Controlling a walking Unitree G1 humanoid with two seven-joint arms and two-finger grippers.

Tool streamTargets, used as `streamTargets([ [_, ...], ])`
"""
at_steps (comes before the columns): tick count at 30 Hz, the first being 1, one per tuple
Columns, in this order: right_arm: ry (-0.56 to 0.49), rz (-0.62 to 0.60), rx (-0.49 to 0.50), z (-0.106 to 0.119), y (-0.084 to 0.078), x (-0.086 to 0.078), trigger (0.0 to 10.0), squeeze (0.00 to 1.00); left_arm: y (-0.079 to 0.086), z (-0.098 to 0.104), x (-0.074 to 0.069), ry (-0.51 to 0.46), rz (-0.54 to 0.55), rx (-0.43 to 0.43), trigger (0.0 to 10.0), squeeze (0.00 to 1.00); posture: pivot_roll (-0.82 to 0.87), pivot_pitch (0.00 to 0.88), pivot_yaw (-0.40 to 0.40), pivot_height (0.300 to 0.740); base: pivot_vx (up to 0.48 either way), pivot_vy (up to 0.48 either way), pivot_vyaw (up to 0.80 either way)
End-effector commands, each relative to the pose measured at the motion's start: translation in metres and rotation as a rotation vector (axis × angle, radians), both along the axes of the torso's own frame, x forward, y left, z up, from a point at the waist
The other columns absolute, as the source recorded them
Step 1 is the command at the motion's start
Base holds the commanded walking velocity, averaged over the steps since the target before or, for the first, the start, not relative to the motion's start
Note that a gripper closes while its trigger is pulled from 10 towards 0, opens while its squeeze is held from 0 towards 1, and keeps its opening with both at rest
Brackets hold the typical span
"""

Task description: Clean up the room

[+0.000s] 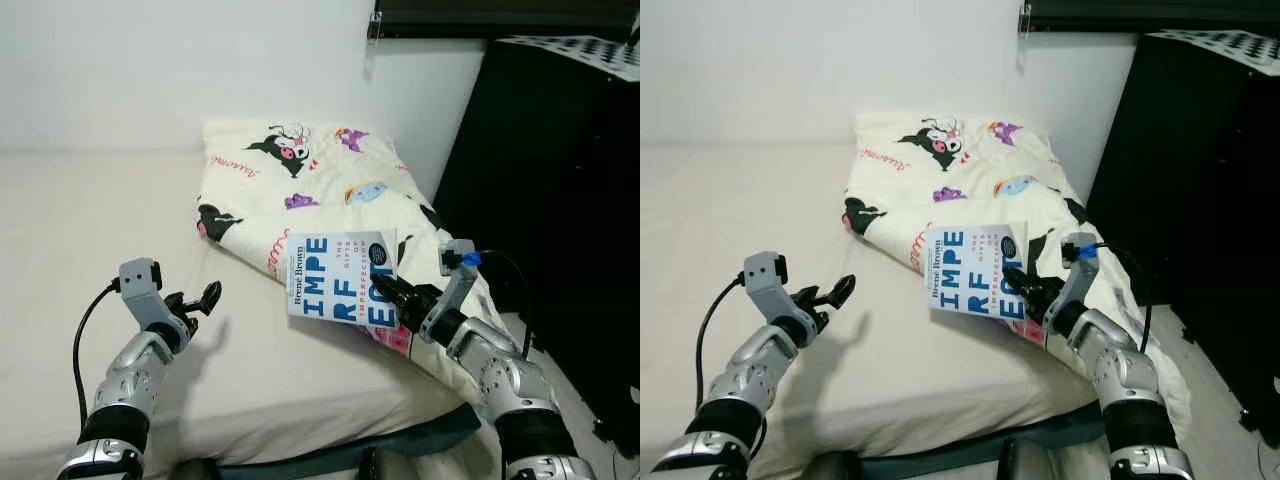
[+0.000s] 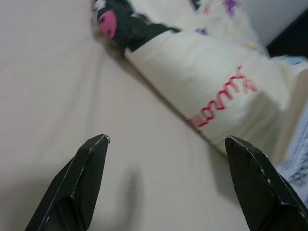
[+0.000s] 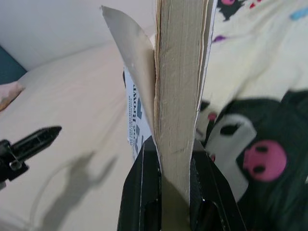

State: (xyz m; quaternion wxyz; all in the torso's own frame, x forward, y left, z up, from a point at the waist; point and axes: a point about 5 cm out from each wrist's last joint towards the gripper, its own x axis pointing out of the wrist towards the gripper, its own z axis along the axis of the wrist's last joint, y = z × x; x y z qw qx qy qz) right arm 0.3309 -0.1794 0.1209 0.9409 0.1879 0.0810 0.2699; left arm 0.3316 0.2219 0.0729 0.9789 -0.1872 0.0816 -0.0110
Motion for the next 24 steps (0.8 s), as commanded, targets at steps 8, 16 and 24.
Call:
streamTargets([
  [8,-0.005,-0.013,0.000,-0.006,0.000,0.001,0.0,0.00,0.018,-0.046,-0.032,0.167,0.088,0.006,10.0,0.00,0.03,0.000,-0.078,0.652,-0.308,0.000,0.00],
  [16,0.026,-0.004,-0.019,-0.018,0.003,-0.001,0.0,0.00,0.029,-0.075,-0.061,0.295,0.147,0.014,10.0,0.00,0.04,0.000,-0.078,0.671,0.000,0.000,0.00],
  [24,0.135,-0.017,-0.132,-0.052,0.002,-0.010,0.0,0.00,0.030,-0.116,-0.109,0.505,0.182,0.022,10.0,0.00,0.03,0.000,-0.079,0.696,0.000,0.000,0.00],
])
